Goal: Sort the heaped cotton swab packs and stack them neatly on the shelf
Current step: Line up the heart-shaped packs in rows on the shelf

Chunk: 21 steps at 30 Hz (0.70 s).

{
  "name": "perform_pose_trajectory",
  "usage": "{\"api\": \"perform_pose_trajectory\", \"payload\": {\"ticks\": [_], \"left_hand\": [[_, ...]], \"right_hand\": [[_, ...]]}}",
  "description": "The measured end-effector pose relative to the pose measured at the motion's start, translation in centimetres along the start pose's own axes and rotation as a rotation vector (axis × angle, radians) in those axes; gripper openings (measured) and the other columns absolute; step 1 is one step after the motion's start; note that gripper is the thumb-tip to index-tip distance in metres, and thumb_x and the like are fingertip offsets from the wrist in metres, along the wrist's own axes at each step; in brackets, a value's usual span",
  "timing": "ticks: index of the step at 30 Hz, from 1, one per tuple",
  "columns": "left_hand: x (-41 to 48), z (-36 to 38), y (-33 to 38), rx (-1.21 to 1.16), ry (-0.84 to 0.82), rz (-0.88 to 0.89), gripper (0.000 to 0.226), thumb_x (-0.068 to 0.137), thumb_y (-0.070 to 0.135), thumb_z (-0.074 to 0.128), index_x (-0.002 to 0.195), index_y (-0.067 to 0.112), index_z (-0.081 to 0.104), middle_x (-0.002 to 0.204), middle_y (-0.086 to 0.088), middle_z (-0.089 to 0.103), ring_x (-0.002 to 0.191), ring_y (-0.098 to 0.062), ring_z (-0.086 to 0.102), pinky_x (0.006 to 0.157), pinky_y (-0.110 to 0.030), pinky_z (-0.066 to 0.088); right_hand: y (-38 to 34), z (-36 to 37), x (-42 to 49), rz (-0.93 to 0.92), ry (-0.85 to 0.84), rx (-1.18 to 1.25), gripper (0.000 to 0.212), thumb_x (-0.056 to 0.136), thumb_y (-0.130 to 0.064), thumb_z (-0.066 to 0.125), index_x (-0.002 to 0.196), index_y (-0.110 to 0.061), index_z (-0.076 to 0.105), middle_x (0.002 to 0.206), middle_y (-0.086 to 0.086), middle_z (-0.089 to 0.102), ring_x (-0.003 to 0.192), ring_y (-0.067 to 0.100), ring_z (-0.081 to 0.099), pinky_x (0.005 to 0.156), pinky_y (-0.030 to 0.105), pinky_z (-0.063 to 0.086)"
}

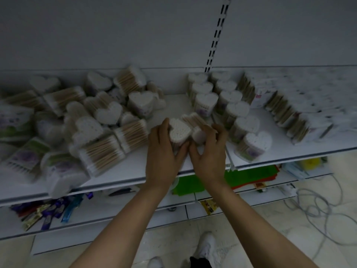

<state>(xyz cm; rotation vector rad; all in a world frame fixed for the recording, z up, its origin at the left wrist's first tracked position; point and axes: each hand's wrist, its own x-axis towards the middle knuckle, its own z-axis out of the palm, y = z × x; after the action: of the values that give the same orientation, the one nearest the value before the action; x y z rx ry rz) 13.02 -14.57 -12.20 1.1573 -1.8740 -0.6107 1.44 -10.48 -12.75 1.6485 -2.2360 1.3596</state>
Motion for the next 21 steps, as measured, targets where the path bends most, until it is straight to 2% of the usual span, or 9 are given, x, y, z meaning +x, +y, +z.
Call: {"api": "perform_pose_trajectory", "payload": {"ticks": [4,6,8,9,12,15,18,21], "left_hand": [[0.1,0.0,0.1,-0.015,0.027,-0.004,0.077,0.089,0.025,0.067,0.15,0.007,0.023,0.139,-0.016,0.044,0.123,-0.012,0.038,0.096,-0.011,0.028],[0.2,0.0,0.2,-0.05,0.046,0.028,0.075,0.092,0.018,0.064,0.15,0.011,0.018,0.142,-0.014,0.041,0.122,0.0,0.033,0.098,-0.006,0.024],[0.1,0.0,0.2,-0.083,0.049,0.048,0.074,0.093,0.014,0.062,0.149,0.019,0.014,0.14,-0.004,0.038,0.119,0.004,0.031,0.098,-0.002,0.023],[0.1,0.0,0.2,-0.09,0.05,0.049,0.073,0.094,0.014,0.061,0.148,0.023,0.013,0.14,-0.003,0.038,0.118,0.002,0.034,0.097,-0.003,0.026],[-0.1,0.0,0.2,-0.083,0.04,0.039,0.072,0.095,0.017,0.059,0.147,0.027,0.011,0.145,-0.012,0.041,0.122,-0.015,0.045,0.097,-0.016,0.034],[-0.1,0.2,0.2,-0.091,0.024,0.037,0.071,0.094,0.017,0.059,0.146,0.029,0.011,0.145,-0.007,0.041,0.124,-0.017,0.046,0.098,-0.013,0.031],[-0.3,0.1,0.1,-0.103,0.029,0.074,0.068,0.092,0.017,0.06,0.145,0.026,0.018,0.139,0.002,0.04,0.12,-0.007,0.041,0.098,-0.008,0.027],[-0.1,0.1,0.1,-0.092,0.032,0.065,0.066,0.09,0.019,0.061,0.146,0.018,0.026,0.141,-0.01,0.047,0.12,-0.013,0.046,0.099,-0.012,0.029]], "right_hand": [[-0.8,-1.1,0.3,0.011,0.062,0.013,0.046,0.085,-0.027,0.061,0.128,-0.012,0.052,0.126,0.016,0.04,0.108,0.027,0.049,0.083,0.034,0.049],[-1.4,-2.6,1.1,0.001,0.112,-0.129,0.05,0.082,-0.037,0.056,0.127,-0.015,0.058,0.117,0.017,0.048,0.103,0.027,0.047,0.082,0.032,0.04],[-1.8,-4.0,2.2,-0.034,0.043,-0.356,0.055,0.08,-0.046,0.048,0.126,-0.019,0.061,0.112,0.016,0.054,0.101,0.029,0.047,0.077,0.032,0.03],[-1.8,-4.5,2.6,-0.056,-0.009,-0.462,0.056,0.08,-0.048,0.044,0.126,-0.019,0.062,0.113,0.016,0.057,0.102,0.032,0.05,0.076,0.034,0.029],[-1.6,-5.1,3.1,-0.147,-0.076,-0.624,0.047,0.081,-0.035,0.054,0.123,-0.015,0.063,0.119,0.016,0.058,0.105,0.035,0.052,0.079,0.038,0.038],[-1.0,-4.8,2.9,-0.258,-0.047,-0.612,0.036,0.075,-0.015,0.067,0.111,-0.011,0.066,0.107,0.013,0.062,0.097,0.034,0.055,0.076,0.038,0.038],[-0.5,-4.2,3.3,-0.282,-0.017,-0.596,0.032,0.078,-0.015,0.06,0.11,-0.011,0.068,0.103,0.011,0.064,0.092,0.032,0.056,0.071,0.035,0.042],[-0.4,-3.7,4.2,-0.273,0.003,-0.617,0.036,0.08,-0.019,0.048,0.11,-0.013,0.068,0.102,0.009,0.065,0.088,0.031,0.059,0.068,0.033,0.042]]}}
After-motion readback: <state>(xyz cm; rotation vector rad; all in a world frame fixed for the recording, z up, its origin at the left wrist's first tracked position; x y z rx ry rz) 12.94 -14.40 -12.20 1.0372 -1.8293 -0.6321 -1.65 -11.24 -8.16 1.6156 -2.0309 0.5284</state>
